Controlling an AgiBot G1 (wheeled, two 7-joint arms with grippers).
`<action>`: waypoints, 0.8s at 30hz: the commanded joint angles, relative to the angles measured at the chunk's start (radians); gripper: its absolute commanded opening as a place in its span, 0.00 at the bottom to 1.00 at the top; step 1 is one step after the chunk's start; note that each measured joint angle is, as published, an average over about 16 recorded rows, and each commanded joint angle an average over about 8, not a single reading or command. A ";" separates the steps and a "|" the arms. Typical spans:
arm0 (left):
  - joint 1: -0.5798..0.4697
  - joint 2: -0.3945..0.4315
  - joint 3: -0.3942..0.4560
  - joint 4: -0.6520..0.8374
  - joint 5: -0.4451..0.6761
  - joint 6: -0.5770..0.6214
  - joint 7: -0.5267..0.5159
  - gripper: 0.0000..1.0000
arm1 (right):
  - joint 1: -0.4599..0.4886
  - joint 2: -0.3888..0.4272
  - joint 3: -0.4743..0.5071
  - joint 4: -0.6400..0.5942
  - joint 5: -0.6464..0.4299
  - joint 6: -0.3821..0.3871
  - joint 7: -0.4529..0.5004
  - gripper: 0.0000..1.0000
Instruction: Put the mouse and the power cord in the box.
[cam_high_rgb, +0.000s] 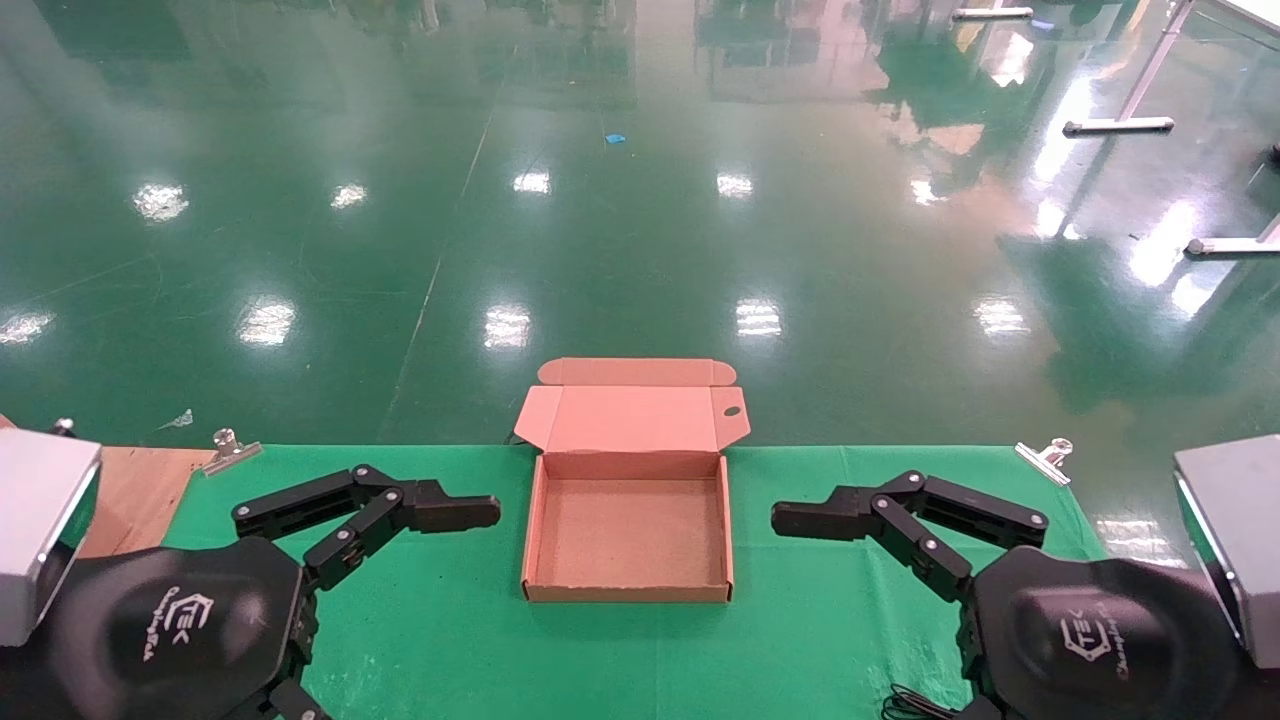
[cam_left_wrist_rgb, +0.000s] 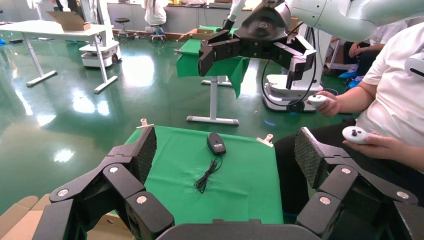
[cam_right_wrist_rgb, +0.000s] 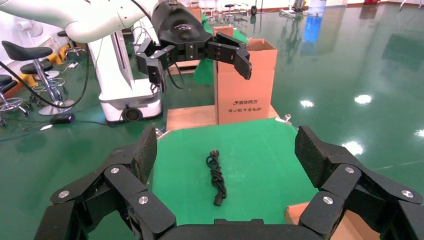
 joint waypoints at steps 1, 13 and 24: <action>-0.001 -0.001 0.000 -0.007 0.002 0.003 0.002 1.00 | -0.005 0.001 0.000 -0.001 0.001 0.002 -0.001 1.00; -0.125 0.027 0.171 0.194 0.276 0.070 0.152 1.00 | 0.186 -0.122 -0.215 -0.098 -0.466 -0.058 -0.178 1.00; -0.287 0.087 0.396 0.440 0.583 0.057 0.370 1.00 | 0.320 -0.217 -0.384 -0.304 -0.866 0.003 -0.388 1.00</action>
